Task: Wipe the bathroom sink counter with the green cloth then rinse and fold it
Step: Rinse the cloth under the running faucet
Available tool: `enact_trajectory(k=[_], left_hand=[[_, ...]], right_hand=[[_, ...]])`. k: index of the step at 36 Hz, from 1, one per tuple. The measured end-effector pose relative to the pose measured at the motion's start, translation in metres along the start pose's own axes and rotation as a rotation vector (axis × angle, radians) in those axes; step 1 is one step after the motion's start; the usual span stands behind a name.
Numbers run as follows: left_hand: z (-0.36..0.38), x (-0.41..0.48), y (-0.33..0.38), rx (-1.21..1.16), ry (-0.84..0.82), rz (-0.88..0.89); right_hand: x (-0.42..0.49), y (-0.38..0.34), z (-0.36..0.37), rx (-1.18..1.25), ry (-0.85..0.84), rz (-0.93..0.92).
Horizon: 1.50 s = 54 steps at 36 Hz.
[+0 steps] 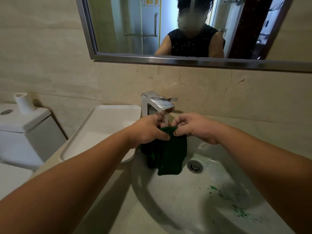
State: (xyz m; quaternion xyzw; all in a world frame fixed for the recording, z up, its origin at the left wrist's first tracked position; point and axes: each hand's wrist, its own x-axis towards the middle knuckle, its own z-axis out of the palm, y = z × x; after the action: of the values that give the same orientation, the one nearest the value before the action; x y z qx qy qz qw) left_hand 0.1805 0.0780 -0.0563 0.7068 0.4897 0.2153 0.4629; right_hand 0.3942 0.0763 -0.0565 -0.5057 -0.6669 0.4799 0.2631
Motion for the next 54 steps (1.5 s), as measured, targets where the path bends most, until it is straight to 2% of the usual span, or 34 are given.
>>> enact_trajectory(k=[6, 9, 13, 16, 19, 23, 26, 34, 38, 40, 45, 50, 54], left_hand=[[0.001, -0.001, -0.003, 0.192, -0.015, 0.038], [0.004, -0.001, -0.003, 0.116, -0.022, 0.05], [0.007, 0.001, -0.002, -0.108, -0.003, 0.079], [0.006, 0.0, -0.001, -0.164, 0.023, 0.083], [0.005, -0.001, 0.001, -0.027, 0.045, 0.067], [0.006, -0.005, 0.004, 0.253, 0.027, 0.012], [0.006, -0.009, 0.004, 0.321, 0.043, 0.004], [0.005, -0.011, 0.009, 0.285, 0.064, -0.044], [0.006, -0.014, 0.011, 0.156, 0.153, -0.09], [0.007, -0.014, 0.011, 0.016, 0.189, -0.095], [0.006, -0.022, 0.015, -0.317, 0.262, -0.086], [0.008, -0.027, 0.022, -0.332, 0.321, -0.092], [0.002, -0.033, 0.023, -0.3, 0.376, -0.117]], right_hand=[[-0.007, -0.006, -0.01, -0.101, 0.008, 0.039], [-0.007, -0.004, -0.007, -0.149, 0.004, 0.055], [-0.007, -0.002, 0.003, -0.075, -0.029, 0.071], [-0.005, -0.003, 0.005, -0.159, 0.03, 0.035], [-0.004, -0.004, 0.004, -0.229, 0.137, 0.002], [-0.007, -0.009, -0.003, -0.162, 0.265, -0.062], [-0.009, -0.012, -0.011, -0.132, 0.316, -0.089], [-0.03, -0.021, -0.024, -0.152, 0.398, -0.167], [-0.04, -0.025, -0.031, -0.218, 0.459, -0.194], [-0.045, -0.028, -0.035, -0.304, 0.468, -0.198], [-0.057, -0.034, -0.04, -0.596, 0.312, -0.081], [-0.066, -0.017, -0.043, -0.824, 0.03, 0.138], [-0.07, 0.007, -0.049, -0.922, -0.045, 0.295]])
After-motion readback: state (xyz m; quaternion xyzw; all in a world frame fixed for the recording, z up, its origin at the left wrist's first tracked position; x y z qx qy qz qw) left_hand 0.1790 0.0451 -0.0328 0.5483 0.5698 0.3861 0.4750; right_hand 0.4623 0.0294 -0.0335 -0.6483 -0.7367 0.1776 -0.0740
